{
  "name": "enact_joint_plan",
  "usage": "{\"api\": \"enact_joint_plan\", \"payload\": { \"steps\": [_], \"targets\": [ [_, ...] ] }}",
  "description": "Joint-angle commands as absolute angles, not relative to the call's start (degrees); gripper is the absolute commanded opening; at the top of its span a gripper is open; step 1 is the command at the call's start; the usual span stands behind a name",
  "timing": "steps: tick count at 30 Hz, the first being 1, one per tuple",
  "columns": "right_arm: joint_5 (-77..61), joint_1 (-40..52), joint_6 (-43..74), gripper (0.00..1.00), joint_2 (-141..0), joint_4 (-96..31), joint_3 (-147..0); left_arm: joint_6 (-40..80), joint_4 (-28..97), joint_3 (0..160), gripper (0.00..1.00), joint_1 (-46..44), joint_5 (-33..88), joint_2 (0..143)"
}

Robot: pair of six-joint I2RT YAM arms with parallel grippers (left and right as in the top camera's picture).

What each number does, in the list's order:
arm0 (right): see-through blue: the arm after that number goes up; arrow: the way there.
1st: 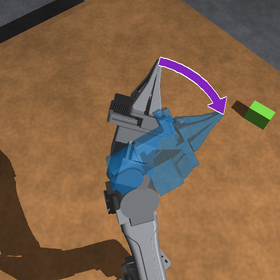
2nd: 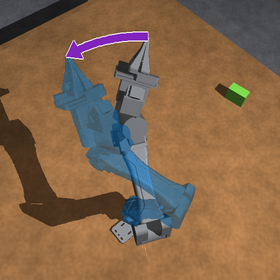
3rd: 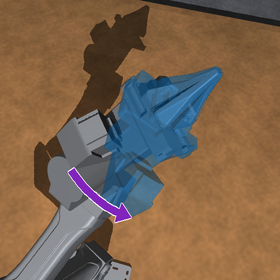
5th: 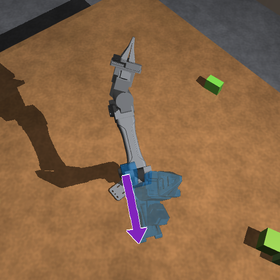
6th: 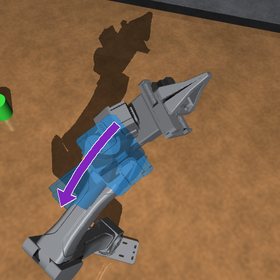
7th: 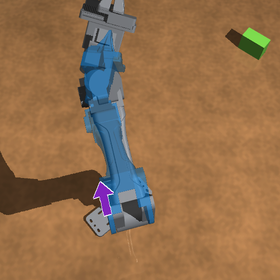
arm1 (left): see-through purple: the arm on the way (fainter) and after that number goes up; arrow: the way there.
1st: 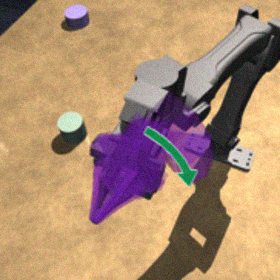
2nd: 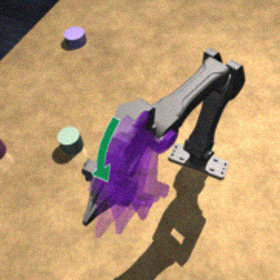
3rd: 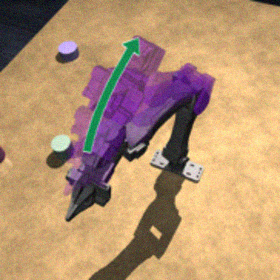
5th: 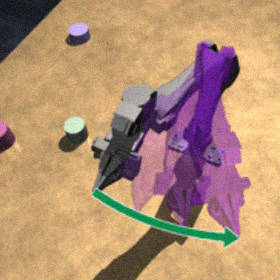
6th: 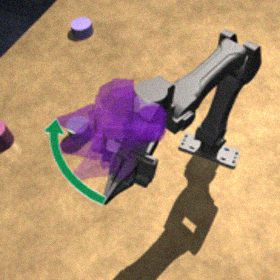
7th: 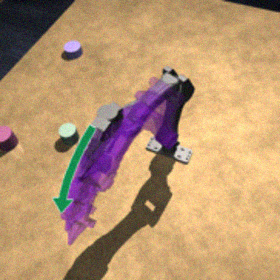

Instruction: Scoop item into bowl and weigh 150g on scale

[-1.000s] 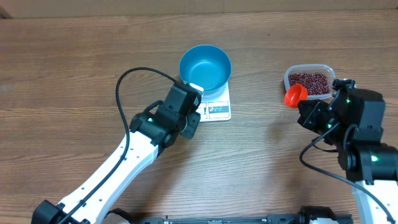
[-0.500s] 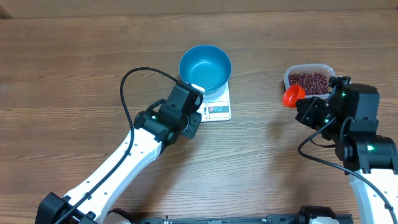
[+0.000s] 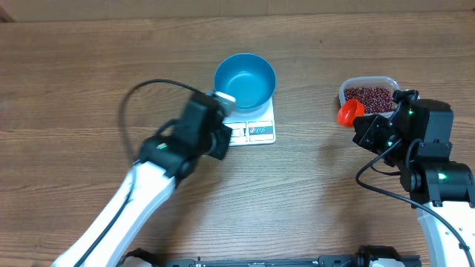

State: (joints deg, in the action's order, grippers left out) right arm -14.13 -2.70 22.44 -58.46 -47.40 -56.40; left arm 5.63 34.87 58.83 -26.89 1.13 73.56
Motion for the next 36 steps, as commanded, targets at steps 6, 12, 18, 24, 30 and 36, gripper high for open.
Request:
{"api": "enact_joint_plan", "payload": {
  "steps": [6,12,18,24,30,36],
  "targets": [
    [-13.6,-3.0,22.1,0.04,-58.1,-47.9,-57.4,9.1,34.1,48.9,0.04,-24.0,2.5,56.3],
    [-13.6,-3.0,22.5,0.04,-58.1,-48.4,-57.4,5.7,21.5,32.9,0.04,-24.0,8.2,52.4],
    [-13.6,-3.0,22.4,0.04,-58.1,-48.3,-57.4,0.3,10.7,25.7,0.04,-24.0,3.3,55.0],
    [-13.6,-3.0,22.4,0.04,-58.3,-48.3,-57.4,-2.5,6.8,25.7,0.04,-24.1,4.5,58.9],
    [-13.5,-3.0,22.4,0.04,-58.3,-48.3,-57.4,-4.2,6.1,25.7,0.04,-24.1,4.6,62.9],
    [-13.5,-3.0,22.4,0.04,-58.3,-48.3,-57.4,-4.7,2.0,25.8,0.04,-24.1,4.6,65.3]
  ]
}}
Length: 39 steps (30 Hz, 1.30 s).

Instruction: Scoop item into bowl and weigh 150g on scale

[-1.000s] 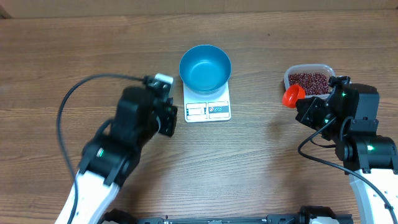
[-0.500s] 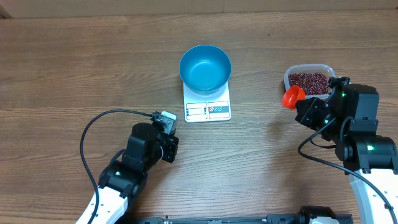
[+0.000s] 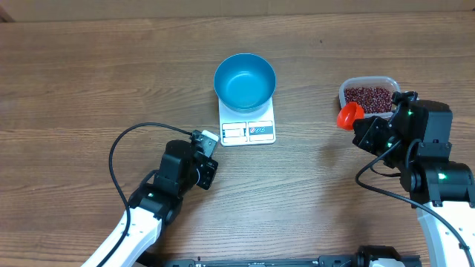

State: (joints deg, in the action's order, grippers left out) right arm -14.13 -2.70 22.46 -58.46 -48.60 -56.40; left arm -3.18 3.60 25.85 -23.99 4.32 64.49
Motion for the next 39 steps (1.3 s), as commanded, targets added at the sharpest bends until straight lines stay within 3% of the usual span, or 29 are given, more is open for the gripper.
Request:
{"api": "enact_joint_plan", "payload": {
  "steps": [1,28,29,31,32,33,34,39],
  "targets": [
    [-13.5,-3.0,22.4,0.04,-58.3,-48.3,-57.4,-4.7,1.7,25.8,0.04,-24.1,4.6,65.3],
    [-13.5,-3.0,22.4,0.04,-58.3,-48.1,-57.4,-9.7,0.1,25.8,0.05,-24.1,7.6,68.8],
    [-13.5,-3.0,22.4,0.04,-58.3,-48.1,-57.4,-9.7,0.0,25.8,0.13,-24.1,7.6,69.0],
    [-13.5,-3.0,22.4,0.04,-58.3,-48.1,-57.4,-9.6,-0.1,25.8,0.40,-24.1,7.5,69.1],
    [-13.5,-3.0,22.4,0.04,-58.3,-48.1,-57.4,-9.6,-0.2,25.8,0.59,-24.1,7.5,69.1],
    [-13.5,-3.0,22.4,0.04,-58.3,-48.1,-57.4,-9.6,-0.3,25.8,0.95,-24.1,7.5,69.1],
    [-13.5,-3.0,22.4,0.04,-58.3,-48.1,-57.4,-9.7,-0.3,25.8,0.99,-24.1,7.5,69.1],
    [-13.5,-3.0,22.4,0.04,-58.3,-48.1,-57.4,-9.6,-0.3,25.8,1.00,-24.1,7.5,69.1]
  ]
}}
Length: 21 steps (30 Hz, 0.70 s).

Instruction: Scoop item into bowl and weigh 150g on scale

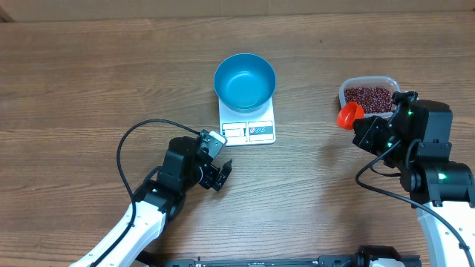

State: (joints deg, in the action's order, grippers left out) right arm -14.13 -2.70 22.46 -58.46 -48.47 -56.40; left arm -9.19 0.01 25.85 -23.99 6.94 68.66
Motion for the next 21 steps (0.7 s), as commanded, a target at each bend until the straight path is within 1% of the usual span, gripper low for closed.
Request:
{"api": "enact_joint_plan", "payload": {
  "steps": [1,21],
  "targets": [
    [-13.5,-3.0,22.4,0.04,-58.3,-48.1,-57.4,-9.7,-0.2,25.8,1.00,-24.1,7.5,69.1],
    [-13.5,-3.0,22.2,0.04,-58.3,-47.6,-57.4,-9.6,-1.4,25.8,1.00,-24.1,7.1,69.1]
  ]
}}
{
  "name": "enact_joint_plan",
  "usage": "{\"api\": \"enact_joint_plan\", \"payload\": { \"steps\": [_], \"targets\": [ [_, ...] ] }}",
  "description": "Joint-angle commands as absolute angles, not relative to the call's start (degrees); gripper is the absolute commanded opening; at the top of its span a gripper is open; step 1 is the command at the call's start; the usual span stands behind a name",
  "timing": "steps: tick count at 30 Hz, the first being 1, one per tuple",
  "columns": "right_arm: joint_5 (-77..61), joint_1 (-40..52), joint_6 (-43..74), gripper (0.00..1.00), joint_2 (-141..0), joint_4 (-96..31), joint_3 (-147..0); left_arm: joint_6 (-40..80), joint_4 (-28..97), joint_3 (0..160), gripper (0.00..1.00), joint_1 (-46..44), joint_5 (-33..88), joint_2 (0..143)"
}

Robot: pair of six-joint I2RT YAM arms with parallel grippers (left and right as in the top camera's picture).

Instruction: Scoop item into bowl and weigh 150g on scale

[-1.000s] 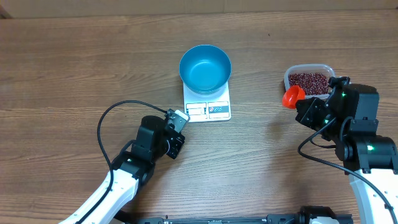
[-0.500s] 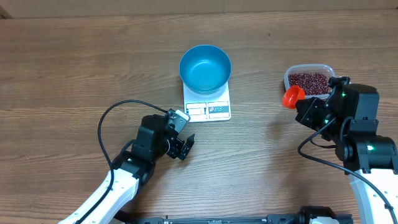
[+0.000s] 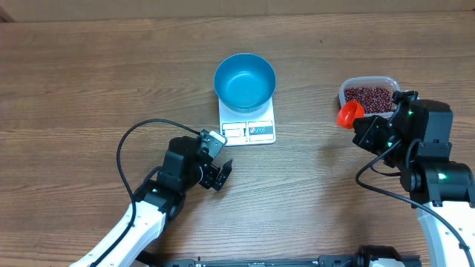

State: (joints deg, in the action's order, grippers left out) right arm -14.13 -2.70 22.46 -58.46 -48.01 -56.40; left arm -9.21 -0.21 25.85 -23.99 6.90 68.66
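A blue bowl [image 3: 245,80], with nothing in it, stands on the white scale [image 3: 248,130] at the middle back of the table. To the right is a clear container of red beans [image 3: 367,96]. A red scoop [image 3: 349,113] hangs at that container's near left corner. My right gripper [image 3: 361,124] holds the scoop by its handle, and its fingers are mostly hidden under the wrist. My left gripper [image 3: 221,173] sits low over the wood, in front of and left of the scale. Its fingers are spread and nothing is between them.
A black cable [image 3: 130,148] loops out from the left arm over the table. Bare wooden table [image 3: 89,89] lies to the left and behind the scale.
At first my left gripper was at the scale's left edge beside the bowl. Then it was drawn back to the table in front of the scale with its fingers together. Later its fingers stood spread, as now. The right arm held the scoop by the bean container throughout.
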Motion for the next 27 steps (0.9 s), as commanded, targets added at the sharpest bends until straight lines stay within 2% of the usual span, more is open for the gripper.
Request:
{"api": "enact_joint_plan", "payload": {
  "steps": [1,7,27],
  "targets": [
    [-13.5,-3.0,22.2,0.04,-58.3,-47.6,-57.4,-9.5,-1.9,25.8,1.00,-24.1,7.1,69.1],
    [-13.5,-3.0,22.2,0.04,-58.3,-47.7,-57.4,-6.4,-4.1,25.8,1.00,-24.1,7.1,69.1],
    [-14.2,-3.0,22.5,0.04,-58.3,-48.1,-57.5,-6.4,-2.8,25.8,0.99,-24.1,7.1,69.1]
  ]
}}
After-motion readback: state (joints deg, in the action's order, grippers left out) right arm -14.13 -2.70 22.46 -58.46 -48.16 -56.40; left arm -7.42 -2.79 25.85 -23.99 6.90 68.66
